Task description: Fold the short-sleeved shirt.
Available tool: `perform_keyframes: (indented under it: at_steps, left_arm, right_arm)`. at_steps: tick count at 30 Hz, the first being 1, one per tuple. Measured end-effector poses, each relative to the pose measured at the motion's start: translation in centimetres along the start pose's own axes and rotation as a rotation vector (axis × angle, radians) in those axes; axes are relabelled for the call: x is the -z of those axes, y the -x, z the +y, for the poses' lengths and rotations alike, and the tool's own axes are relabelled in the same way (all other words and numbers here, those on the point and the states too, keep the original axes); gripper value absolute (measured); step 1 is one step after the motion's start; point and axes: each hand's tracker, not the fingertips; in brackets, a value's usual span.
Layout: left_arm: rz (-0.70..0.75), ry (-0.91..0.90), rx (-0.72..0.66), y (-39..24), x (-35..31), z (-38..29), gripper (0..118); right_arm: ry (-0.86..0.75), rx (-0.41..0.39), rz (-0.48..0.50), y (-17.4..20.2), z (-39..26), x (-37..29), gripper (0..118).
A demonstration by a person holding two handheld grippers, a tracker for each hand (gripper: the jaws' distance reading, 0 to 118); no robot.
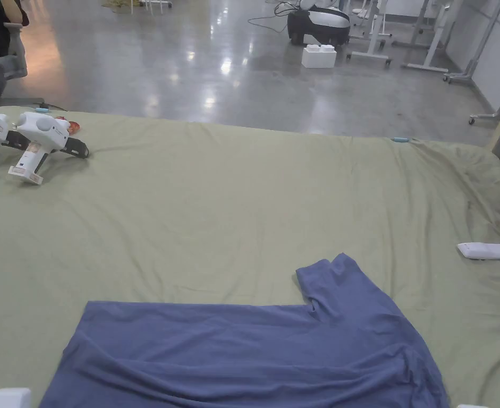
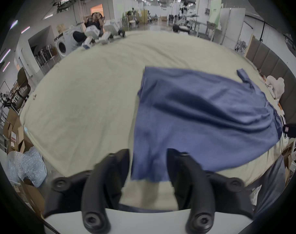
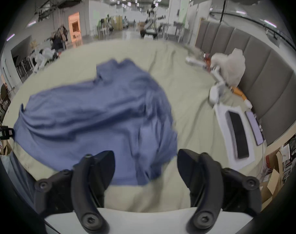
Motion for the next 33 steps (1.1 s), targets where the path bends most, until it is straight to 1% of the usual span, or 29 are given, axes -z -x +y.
perform_keyframes:
  at_steps: [1,7,12,14,15,16,17,18,19,20,23,28,29,33]
  left_arm:
    - [-0.007,-0.044,-0.001,-0.3,-0.5,0.7,62]
    - [-0.031,-0.326,0.012,-2.2,-2.6,5.0,62]
    - [0.004,-0.538,0.039,-4.5,-4.2,7.2,61]
    - [0.008,-0.609,0.034,-4.7,-4.5,7.6,57]
    - [0.013,-0.634,0.03,-4.9,-4.8,7.8,53]
    - [0.019,-0.664,0.027,-5.1,-5.1,7.9,49]
    - [0.038,-0.695,0.026,-5.2,-5.3,8.0,45]
    - [0.033,-0.705,0.034,-5.2,-5.3,7.9,36]
    - [0.031,-0.719,0.034,-5.2,-5.5,7.9,15]
    - [0.029,-0.73,0.03,-5.2,-5.6,8.0,1]
    - [0.025,-0.746,0.028,-4.4,-5.6,7.9,0]
    - [0.041,-0.701,0.056,-3.5,-4.6,7.8,0]
    - [0.04,-0.676,0.05,-3.3,-4.1,7.8,0]
    - [0.0,-0.458,-0.011,-0.8,0.2,9.1,0]
  right_arm:
    - [-0.061,0.005,0.0,0.1,0.9,-0.9,82]
    - [-0.396,-0.032,-0.028,2.9,6.1,-3.9,82]
    - [-0.579,0.024,0.013,5.7,9.0,-5.4,79]
    - [-0.631,0.039,0.02,6.7,9.8,-5.7,68]
    - [-0.646,0.037,0.018,7.2,10.1,-5.9,60]
    - [-0.665,0.039,0.011,7.7,10.3,-6.0,45]
    - [-0.681,0.038,0.008,8.1,10.6,-6.1,33]
    - [-0.691,0.036,0.007,8.5,10.7,-6.2,19]
    - [-0.706,0.039,0.013,8.7,10.9,-6.3,4]
    - [-0.717,0.042,0.006,9.0,11.0,-6.4,3]
    - [-0.731,0.048,0.039,9.6,11.4,-6.3,1]
    - [-0.725,0.017,0.051,10.2,11.4,-5.8,0]
    - [-0.718,0.012,0.053,10.1,11.2,-5.5,0]
    - [-0.672,0.009,0.059,9.9,10.6,-4.6,0]
